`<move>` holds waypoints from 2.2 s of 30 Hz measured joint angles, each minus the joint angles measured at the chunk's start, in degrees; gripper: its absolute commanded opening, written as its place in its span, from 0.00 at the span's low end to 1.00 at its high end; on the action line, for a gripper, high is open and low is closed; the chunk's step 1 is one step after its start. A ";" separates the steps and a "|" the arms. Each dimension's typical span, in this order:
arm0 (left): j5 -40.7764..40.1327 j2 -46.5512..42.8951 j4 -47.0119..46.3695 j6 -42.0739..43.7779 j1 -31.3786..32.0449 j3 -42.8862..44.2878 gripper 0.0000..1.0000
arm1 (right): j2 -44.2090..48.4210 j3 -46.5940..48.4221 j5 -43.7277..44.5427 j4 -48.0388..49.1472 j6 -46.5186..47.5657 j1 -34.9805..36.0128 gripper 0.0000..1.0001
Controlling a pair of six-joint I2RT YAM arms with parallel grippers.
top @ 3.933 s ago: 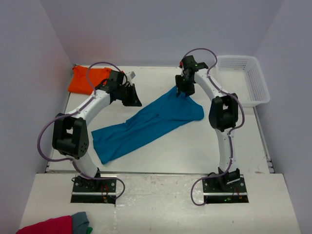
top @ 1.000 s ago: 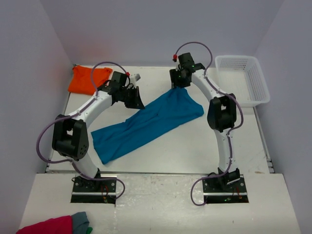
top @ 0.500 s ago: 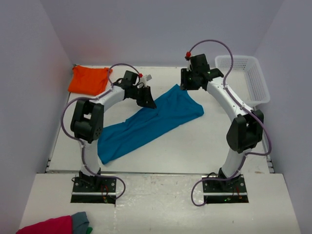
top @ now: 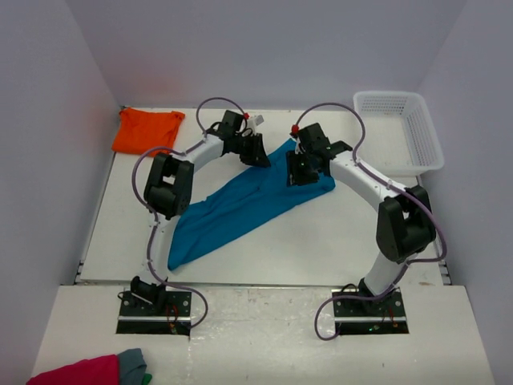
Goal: Fold and stack the t-shirts
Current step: Rotate the tshirt 90 degrees
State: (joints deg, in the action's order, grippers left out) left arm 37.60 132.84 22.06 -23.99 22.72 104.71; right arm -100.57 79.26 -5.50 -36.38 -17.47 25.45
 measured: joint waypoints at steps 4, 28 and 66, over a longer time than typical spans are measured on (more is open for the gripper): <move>-1.22 5.22 -0.15 -0.48 0.66 4.90 0.27 | 6.45 -5.49 0.24 0.96 -1.40 0.63 0.43; -3.13 9.77 0.31 -0.48 0.94 10.88 0.22 | 19.74 -11.76 1.53 3.08 -2.49 0.46 0.45; -0.55 -3.69 -5.90 -1.14 1.68 -2.27 0.00 | 12.24 -14.38 1.68 5.03 -5.16 0.42 0.45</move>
State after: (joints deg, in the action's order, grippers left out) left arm 37.06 129.14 16.16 -25.12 24.40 102.43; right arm -88.33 64.88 -3.81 -31.35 -22.63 25.87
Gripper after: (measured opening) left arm 0.002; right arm 0.454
